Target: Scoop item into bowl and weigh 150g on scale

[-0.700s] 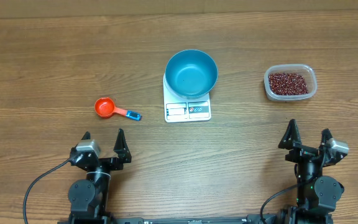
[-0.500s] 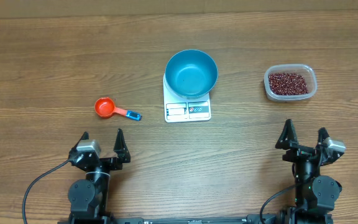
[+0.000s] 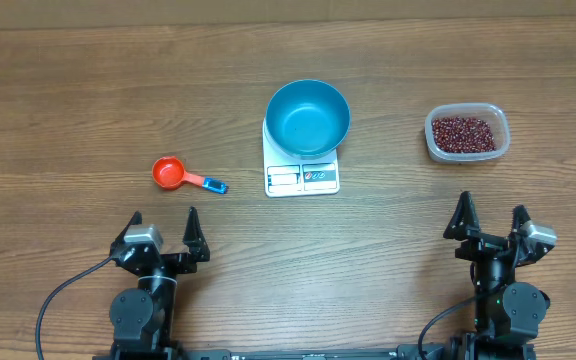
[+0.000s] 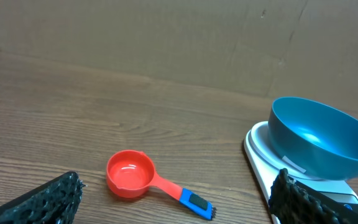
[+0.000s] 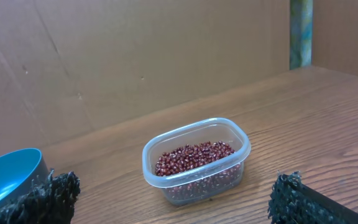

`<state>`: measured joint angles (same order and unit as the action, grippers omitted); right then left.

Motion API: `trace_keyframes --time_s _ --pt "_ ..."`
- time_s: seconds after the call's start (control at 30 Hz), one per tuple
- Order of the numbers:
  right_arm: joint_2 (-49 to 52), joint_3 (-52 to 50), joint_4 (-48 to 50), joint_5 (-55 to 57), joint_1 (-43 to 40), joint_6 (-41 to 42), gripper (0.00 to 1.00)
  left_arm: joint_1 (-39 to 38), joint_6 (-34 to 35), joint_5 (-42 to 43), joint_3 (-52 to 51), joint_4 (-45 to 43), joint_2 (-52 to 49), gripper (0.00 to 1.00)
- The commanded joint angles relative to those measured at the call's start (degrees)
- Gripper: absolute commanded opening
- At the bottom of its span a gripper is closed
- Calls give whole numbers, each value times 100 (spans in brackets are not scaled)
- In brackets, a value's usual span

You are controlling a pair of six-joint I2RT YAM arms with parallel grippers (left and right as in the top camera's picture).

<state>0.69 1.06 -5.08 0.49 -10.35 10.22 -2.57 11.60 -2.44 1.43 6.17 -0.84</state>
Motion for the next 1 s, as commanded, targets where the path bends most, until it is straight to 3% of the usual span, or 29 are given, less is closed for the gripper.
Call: trace_keyframes --time_s 0.0,0.73,0.97 --pt "-52 -61 52 94 26 -48 100 42 -131 -96 -28 -63 59 100" --pt "-52 -61 52 94 26 -48 100 42 -103 -57 -28 -68 59 100" --pt "-52 -61 50 94 26 -48 100 39 90 1003 22 -127 59 100"
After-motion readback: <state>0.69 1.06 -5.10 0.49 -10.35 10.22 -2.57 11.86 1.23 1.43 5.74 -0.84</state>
